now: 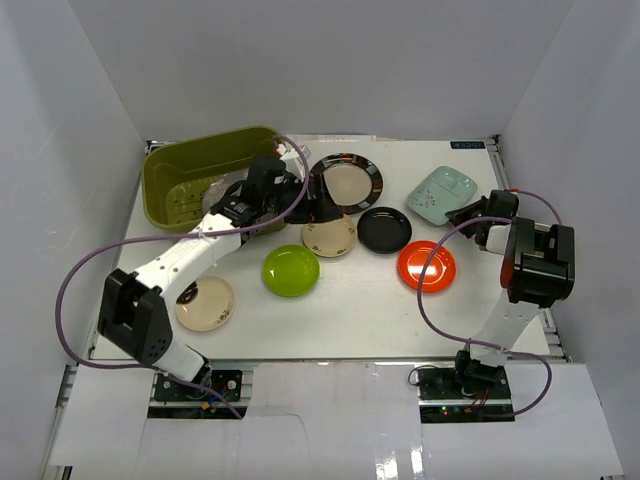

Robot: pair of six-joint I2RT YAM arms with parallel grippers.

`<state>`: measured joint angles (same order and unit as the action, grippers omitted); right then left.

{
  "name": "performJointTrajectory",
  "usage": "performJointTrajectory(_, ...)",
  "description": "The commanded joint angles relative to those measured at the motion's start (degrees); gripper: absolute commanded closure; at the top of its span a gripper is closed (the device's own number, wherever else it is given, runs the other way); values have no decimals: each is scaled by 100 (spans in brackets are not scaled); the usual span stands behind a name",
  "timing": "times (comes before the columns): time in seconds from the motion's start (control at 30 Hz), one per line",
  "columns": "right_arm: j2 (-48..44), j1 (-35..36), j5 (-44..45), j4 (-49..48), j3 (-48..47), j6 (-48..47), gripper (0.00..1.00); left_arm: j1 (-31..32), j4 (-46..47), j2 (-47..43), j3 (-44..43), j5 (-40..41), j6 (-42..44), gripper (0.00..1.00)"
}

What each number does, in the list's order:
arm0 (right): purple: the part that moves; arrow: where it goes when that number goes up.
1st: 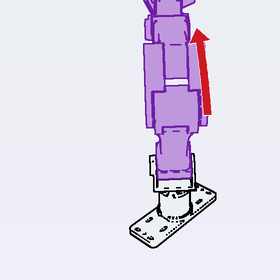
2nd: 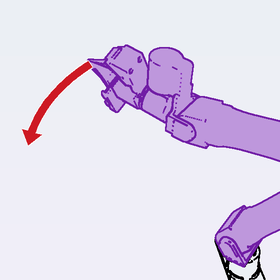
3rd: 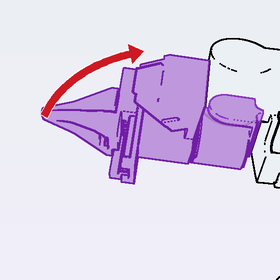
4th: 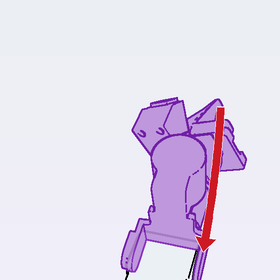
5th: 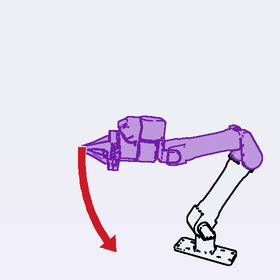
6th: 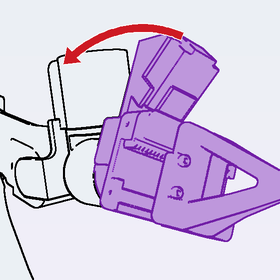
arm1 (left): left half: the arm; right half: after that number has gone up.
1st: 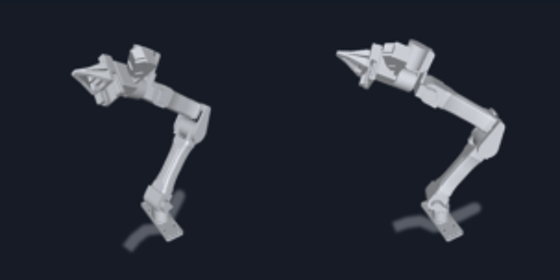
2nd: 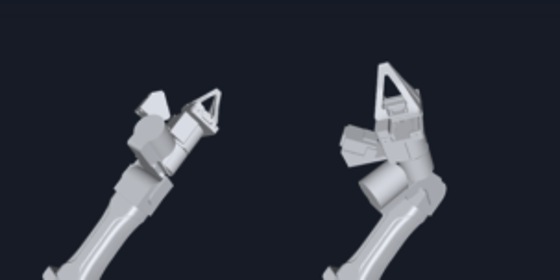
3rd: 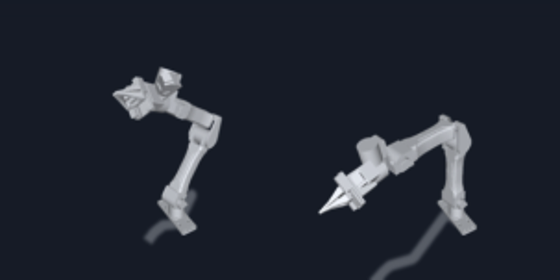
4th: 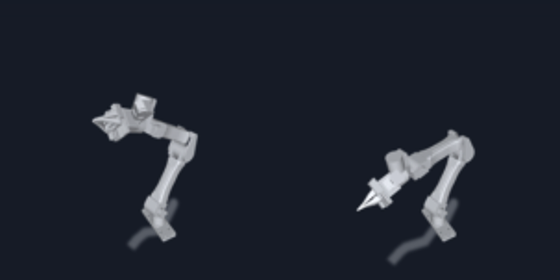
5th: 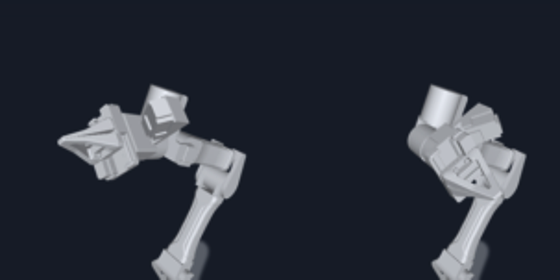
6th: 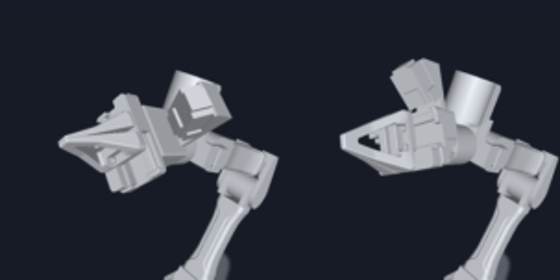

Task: Place the plates into the plastic bin on the countertop

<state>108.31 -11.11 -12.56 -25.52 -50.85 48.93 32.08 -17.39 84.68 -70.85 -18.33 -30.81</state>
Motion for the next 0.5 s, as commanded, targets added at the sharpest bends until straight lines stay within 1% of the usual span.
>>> performJointTrajectory(0.0, -1056, -181, -378, -850, 118, 232, 92, 62, 112, 346, -473, -565, -56, 7)
performJointTrajectory(0.03, -1528, -146, -457, -910, 363, 284, 92, 62, 182, 486, -569, -776, -187, 7)
performJointTrajectory(0.07, -1785, -6, -615, -1024, 557, 319, 92, 71, 287, 801, -849, -1160, -241, 8)
performJointTrajectory(0.1, -2005, 74, -703, -1147, 733, 345, 92, 114, 280, 961, -1026, -1277, -259, 9)
performJointTrajectory(0.13, -2425, 179, -791, -1209, 1022, 328, 92, 150, 271, 1119, -1201, -1348, -268, 10)
performJointTrajectory(0.17, -2620, 397, -888, -1158, 1146, 224, 92, 176, 227, 1373, -1499, -1384, -259, 10)
performJointTrajectory(0.27, -3306, 811, -1046, -876, 1567, -40, 92, 229, 96, 1673, -1948, -1270, -180, 12)
performJointTrajectory(0.33, -3718, 953, -1117, -719, 1718, -85, 92, 238, -28, 1954, -2099, -1270, -154, 12)
performJointTrajectory(0.43, -4106, 1102, -1328, -604, 1824, -120, 92, 255, -107, 2262, -2249, -999, -92, 14)
performJointTrajectory(0.47, -4160, 1294, -1528, -490, 1807, -155, 92, 264, -133, 2333, -2258, -919, -66, 16)
